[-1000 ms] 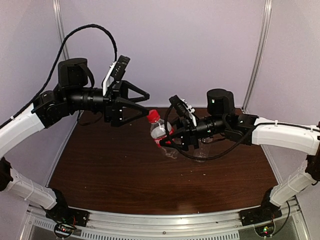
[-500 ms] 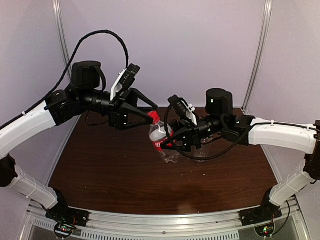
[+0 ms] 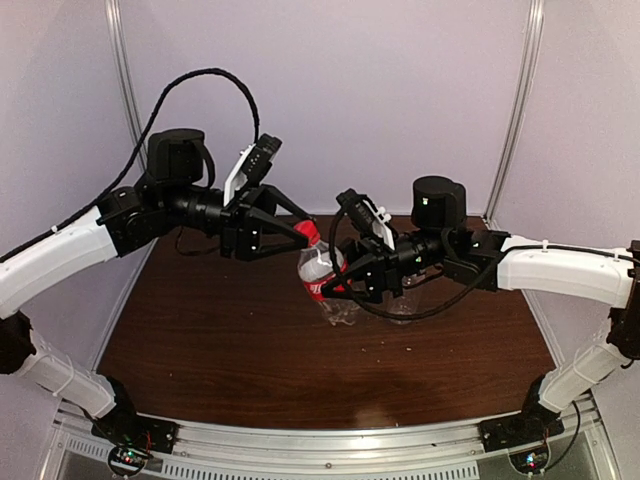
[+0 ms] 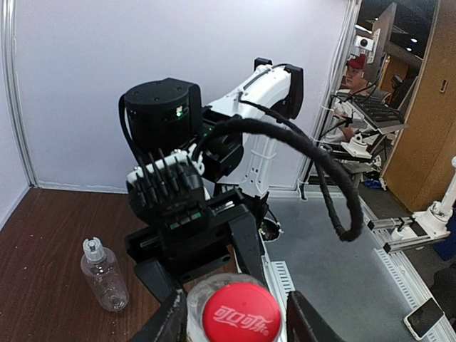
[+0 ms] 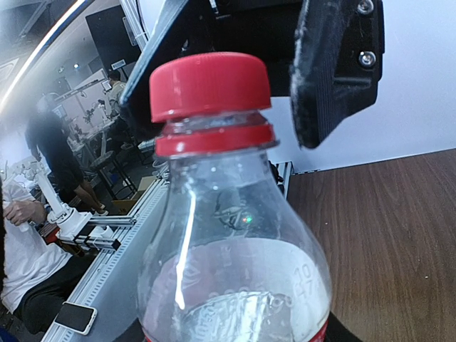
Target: Unscrew the bottle caps
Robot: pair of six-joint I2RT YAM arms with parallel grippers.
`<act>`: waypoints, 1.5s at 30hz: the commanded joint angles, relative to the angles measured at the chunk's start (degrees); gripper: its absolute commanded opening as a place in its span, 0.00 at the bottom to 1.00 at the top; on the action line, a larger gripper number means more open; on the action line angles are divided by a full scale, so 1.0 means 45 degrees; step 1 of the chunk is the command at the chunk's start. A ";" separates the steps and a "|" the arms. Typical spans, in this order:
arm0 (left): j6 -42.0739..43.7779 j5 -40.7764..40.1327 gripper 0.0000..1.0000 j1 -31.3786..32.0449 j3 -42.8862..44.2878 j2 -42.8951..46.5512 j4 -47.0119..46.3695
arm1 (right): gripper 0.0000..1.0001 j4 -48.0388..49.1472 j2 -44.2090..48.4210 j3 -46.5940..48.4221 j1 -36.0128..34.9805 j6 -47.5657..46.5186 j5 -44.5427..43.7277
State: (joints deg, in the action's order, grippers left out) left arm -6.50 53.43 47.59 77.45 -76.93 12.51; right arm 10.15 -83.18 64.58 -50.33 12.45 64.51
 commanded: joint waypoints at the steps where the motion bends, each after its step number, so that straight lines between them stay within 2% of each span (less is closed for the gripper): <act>1: -0.0308 0.0150 0.47 -0.0108 -0.0273 0.0082 -0.0993 | 0.28 0.0478 0.0027 0.0132 0.0064 0.0144 -0.0069; 18: -0.1066 -0.0429 0.28 -0.0108 -0.0531 0.0248 -0.1591 | 0.28 0.0128 0.0066 -0.0014 0.0128 -0.0124 -0.0730; 20: -0.1330 -0.0893 0.21 -0.0108 -0.0486 0.0375 -0.1591 | 0.28 -0.0125 0.0102 0.0050 0.0129 -0.0225 -0.1145; 22: -0.1711 -0.1695 0.19 -0.0108 -0.0490 0.0544 -0.1649 | 0.27 -0.0631 0.0141 0.0193 0.0148 -0.0476 -0.1902; 26: -0.3089 -0.4684 0.17 0.0013 -0.0525 0.0945 -0.1643 | 0.27 -0.1647 0.0255 0.0408 0.0153 -0.0983 -0.4261; 31: -0.5781 -1.0456 0.20 0.1108 -0.0883 0.1175 -0.1324 | 0.27 -0.1928 0.0368 0.0445 0.0129 -0.1085 -0.6814; 34: -0.6344 -1.2241 0.21 0.1851 -0.0973 0.0953 -0.1338 | 0.27 -0.1681 0.0419 0.0322 0.0076 -0.0943 -0.7410; 39: -0.6347 -1.1685 0.27 0.1908 -0.0720 0.0403 -0.1504 | 0.27 -0.1616 0.0487 0.0271 0.0053 -0.0967 -0.7256; 45: -0.5491 -1.0009 0.48 0.1804 -0.0805 0.0362 -0.2152 | 0.27 -0.1398 0.0571 -0.0015 0.0051 -0.1111 -0.5982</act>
State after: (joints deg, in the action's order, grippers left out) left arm -33.21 4.64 55.99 73.19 -75.33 8.45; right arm 3.27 -82.70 65.56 -50.35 7.68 35.59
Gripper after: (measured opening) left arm 0.407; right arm 0.517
